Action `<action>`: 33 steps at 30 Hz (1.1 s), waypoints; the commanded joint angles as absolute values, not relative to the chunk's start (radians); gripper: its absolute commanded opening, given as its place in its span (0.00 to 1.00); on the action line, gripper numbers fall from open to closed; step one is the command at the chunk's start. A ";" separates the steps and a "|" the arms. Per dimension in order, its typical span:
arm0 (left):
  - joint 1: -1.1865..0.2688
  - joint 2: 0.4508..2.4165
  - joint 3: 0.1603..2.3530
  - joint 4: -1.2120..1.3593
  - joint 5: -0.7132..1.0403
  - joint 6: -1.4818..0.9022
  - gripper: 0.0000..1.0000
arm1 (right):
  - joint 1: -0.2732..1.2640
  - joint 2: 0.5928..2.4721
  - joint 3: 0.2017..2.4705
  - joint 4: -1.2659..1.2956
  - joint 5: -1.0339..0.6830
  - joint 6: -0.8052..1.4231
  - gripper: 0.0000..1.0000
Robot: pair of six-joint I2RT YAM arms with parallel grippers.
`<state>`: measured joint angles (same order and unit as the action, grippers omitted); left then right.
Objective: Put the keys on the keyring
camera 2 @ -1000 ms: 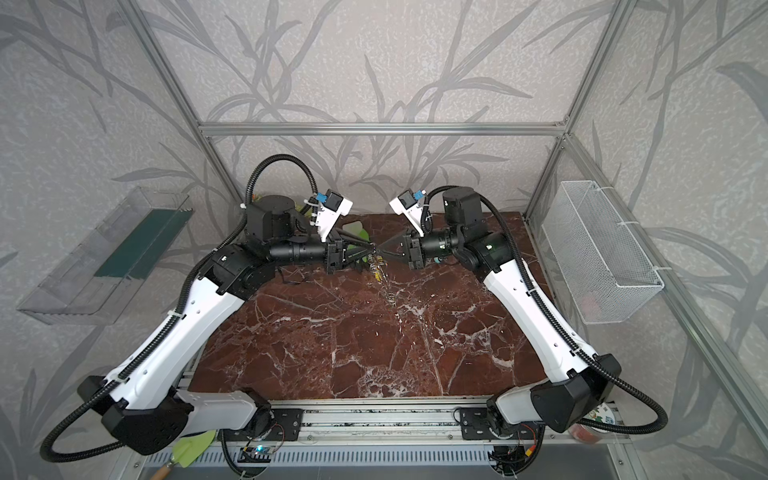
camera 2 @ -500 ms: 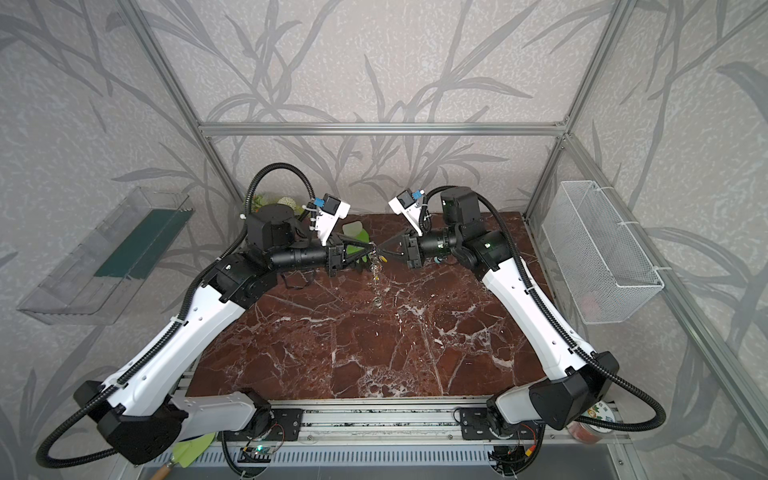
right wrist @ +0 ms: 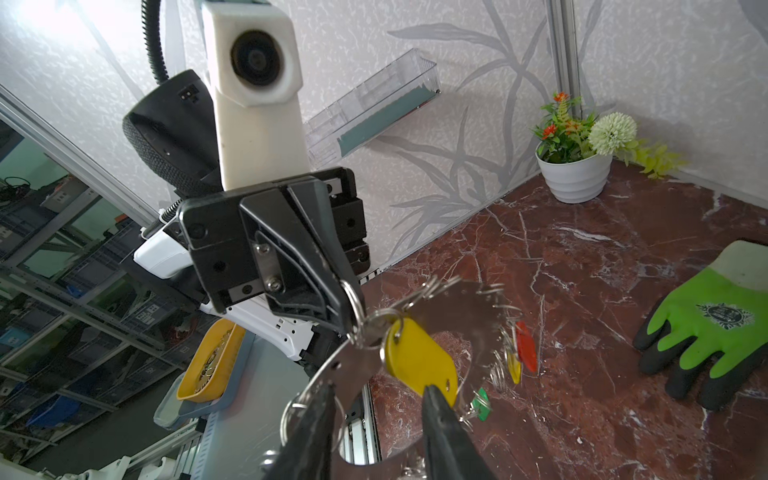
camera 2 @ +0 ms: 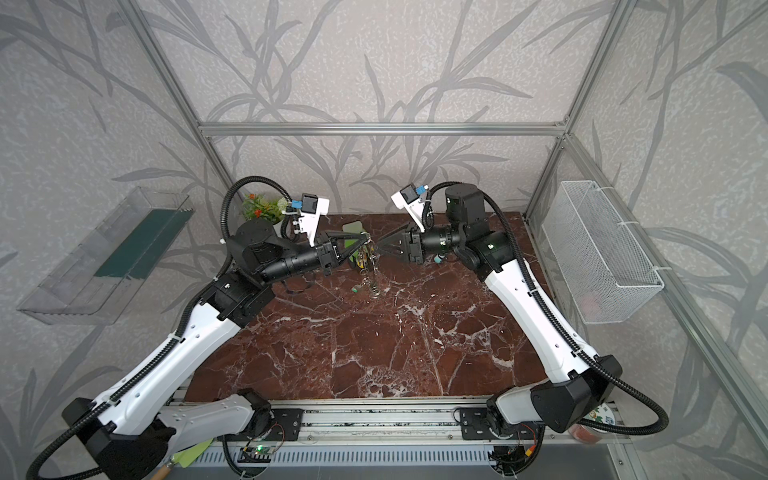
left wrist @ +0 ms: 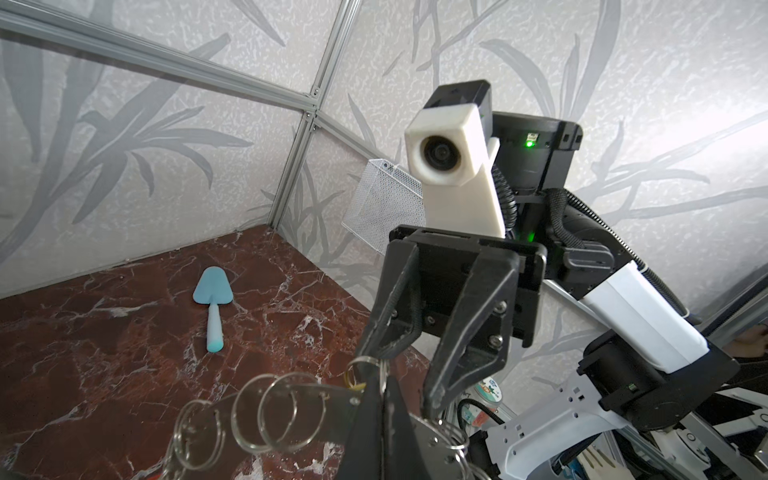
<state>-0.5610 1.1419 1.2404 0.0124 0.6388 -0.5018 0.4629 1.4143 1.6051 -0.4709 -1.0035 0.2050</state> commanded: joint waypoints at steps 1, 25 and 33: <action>-0.558 1.117 1.235 0.151 0.635 -0.553 0.00 | 0.462 1.411 1.615 -0.464 -0.985 0.176 0.38; -0.560 1.162 1.269 0.158 0.541 -0.633 0.00 | 0.510 1.394 1.600 -0.426 -0.866 0.134 0.01; -0.567 1.167 1.271 0.252 0.453 -0.713 0.00 | 0.525 1.368 1.571 -0.482 -0.813 0.098 0.00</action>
